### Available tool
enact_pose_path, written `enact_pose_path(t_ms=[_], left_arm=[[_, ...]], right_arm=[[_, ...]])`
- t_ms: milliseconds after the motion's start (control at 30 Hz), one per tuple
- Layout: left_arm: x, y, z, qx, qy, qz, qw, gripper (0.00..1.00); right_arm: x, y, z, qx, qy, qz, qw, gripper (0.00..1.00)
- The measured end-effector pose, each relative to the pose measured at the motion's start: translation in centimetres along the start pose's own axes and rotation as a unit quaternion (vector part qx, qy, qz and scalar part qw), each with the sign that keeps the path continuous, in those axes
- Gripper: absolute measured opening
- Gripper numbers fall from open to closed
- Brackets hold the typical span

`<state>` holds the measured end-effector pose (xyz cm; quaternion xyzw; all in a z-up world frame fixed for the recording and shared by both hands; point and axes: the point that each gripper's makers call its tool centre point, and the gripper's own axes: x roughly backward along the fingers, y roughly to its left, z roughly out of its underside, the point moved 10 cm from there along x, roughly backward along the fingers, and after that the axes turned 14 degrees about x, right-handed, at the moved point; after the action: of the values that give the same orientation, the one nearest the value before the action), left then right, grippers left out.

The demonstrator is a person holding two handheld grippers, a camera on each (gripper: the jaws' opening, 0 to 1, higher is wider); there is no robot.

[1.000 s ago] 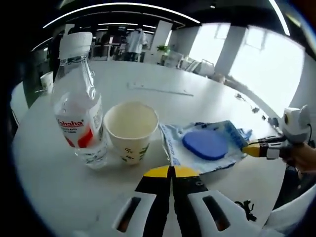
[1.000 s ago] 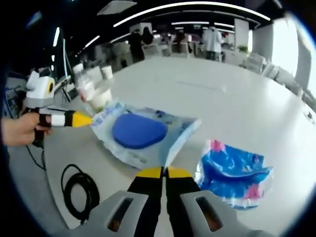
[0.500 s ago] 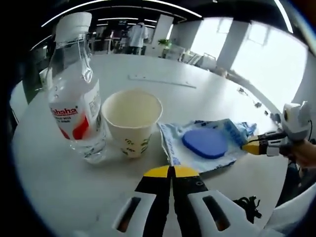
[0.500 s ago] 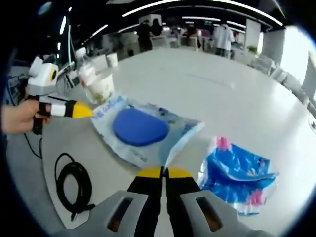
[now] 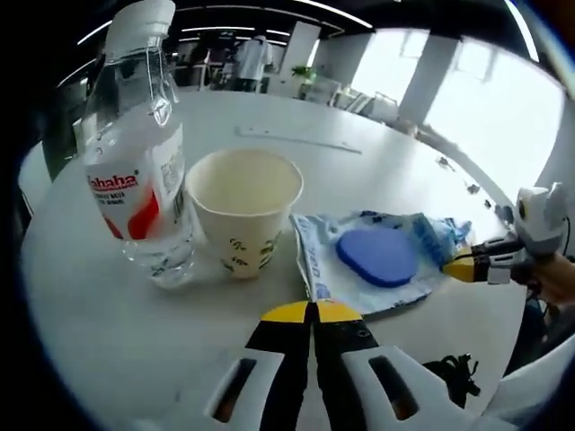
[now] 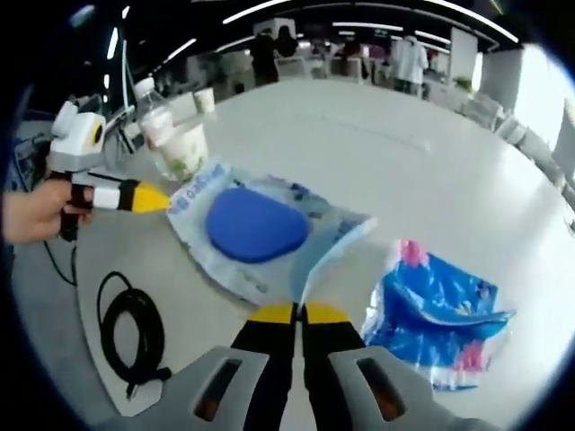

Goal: Arrange the tabletop items into an orderly group along one side of the table until the central work area is clear of visible clutter.

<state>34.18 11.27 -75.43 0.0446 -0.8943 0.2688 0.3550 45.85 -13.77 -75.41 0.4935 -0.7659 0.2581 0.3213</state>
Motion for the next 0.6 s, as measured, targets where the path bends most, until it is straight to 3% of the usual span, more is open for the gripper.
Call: enact_pose_path(t_ms=[600], left_arm=[[-0.42,0.4,0.42,0.01,0.009,-0.012,0.9998,0.0]], right_arm=[[-0.43,-0.02,0.31,-0.017,0.005,0.003,0.9998,0.0]])
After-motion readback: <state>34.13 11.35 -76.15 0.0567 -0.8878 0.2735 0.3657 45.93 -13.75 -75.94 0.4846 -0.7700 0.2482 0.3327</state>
